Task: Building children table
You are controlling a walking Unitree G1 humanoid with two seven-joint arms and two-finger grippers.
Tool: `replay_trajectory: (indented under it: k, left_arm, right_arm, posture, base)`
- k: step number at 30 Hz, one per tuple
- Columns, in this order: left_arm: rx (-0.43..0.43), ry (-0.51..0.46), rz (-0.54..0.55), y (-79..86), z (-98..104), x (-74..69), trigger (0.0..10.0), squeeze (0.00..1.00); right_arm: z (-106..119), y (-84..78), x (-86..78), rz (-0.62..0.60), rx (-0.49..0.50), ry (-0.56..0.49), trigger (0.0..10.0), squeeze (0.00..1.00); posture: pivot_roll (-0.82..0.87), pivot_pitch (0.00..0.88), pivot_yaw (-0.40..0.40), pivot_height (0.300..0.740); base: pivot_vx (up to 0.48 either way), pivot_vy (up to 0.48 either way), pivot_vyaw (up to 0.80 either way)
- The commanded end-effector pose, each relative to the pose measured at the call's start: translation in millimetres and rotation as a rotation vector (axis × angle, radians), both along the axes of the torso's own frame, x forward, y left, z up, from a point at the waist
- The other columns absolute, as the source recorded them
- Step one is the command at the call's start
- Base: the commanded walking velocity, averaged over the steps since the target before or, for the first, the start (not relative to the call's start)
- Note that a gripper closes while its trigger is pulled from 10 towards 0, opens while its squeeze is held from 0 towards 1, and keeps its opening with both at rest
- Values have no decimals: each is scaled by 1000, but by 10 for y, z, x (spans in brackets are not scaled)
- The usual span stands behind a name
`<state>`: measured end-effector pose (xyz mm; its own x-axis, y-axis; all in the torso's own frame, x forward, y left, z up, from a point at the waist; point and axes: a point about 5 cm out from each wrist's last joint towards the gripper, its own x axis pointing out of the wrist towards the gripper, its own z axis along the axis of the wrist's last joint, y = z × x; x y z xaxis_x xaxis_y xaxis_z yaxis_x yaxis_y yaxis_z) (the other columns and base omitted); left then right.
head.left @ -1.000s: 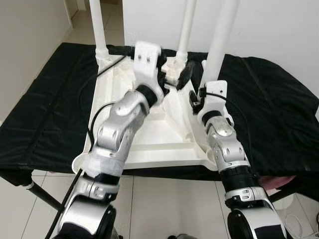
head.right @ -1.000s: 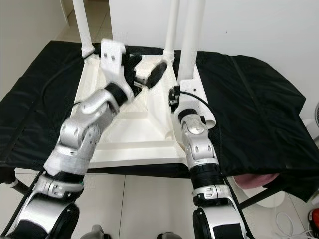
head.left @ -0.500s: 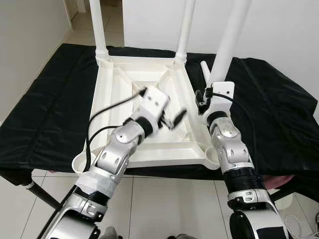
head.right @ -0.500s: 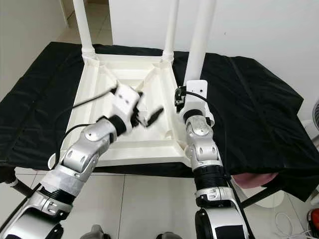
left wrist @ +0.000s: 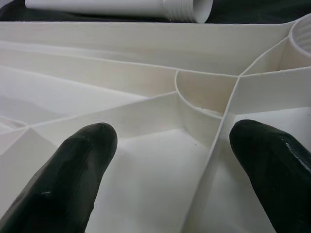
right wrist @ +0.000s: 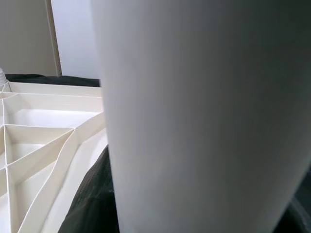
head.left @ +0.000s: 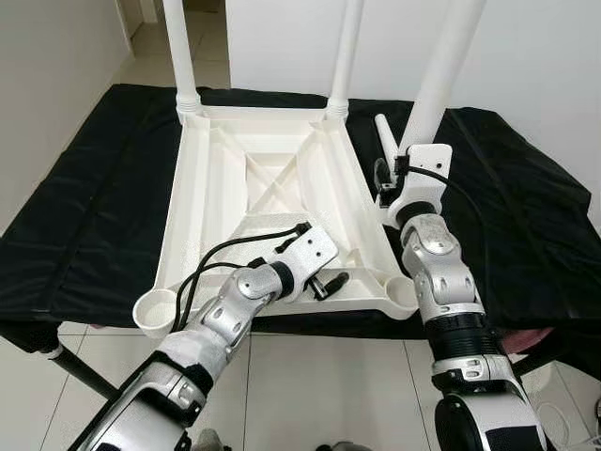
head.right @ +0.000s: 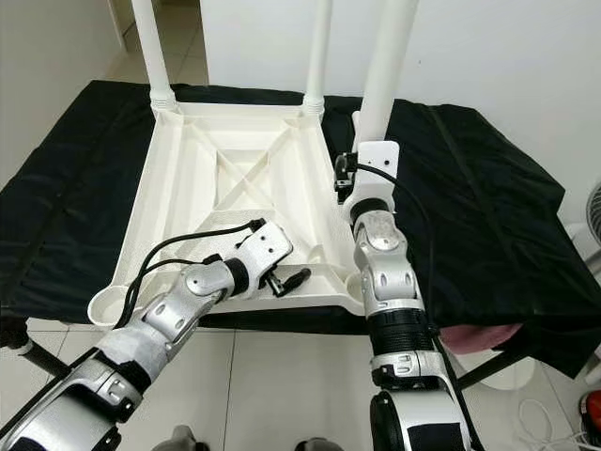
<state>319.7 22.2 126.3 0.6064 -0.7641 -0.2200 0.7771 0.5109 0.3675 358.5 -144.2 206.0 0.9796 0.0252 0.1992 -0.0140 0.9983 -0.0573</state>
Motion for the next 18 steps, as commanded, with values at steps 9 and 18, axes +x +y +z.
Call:
replay_trajectory:
  k: [9, 18]
  left_arm:
    - [99, -14, 36, 3, -159, 62, 10000, 0]
    - [208, -65, 95, 160, -188, 248, 10000, 0]
  right_arm:
    - [44, -90, -22, -39, 17, -13, 10000, 0]
    - [64, -100, -49, -45, 18, -19, 10000, 0]
  posture:
    - [-113, 0, -24, 740]
    - [-130, 0, -9, 740]
  base:
    - [0, 0, 0]
    - [0, 0, 0]
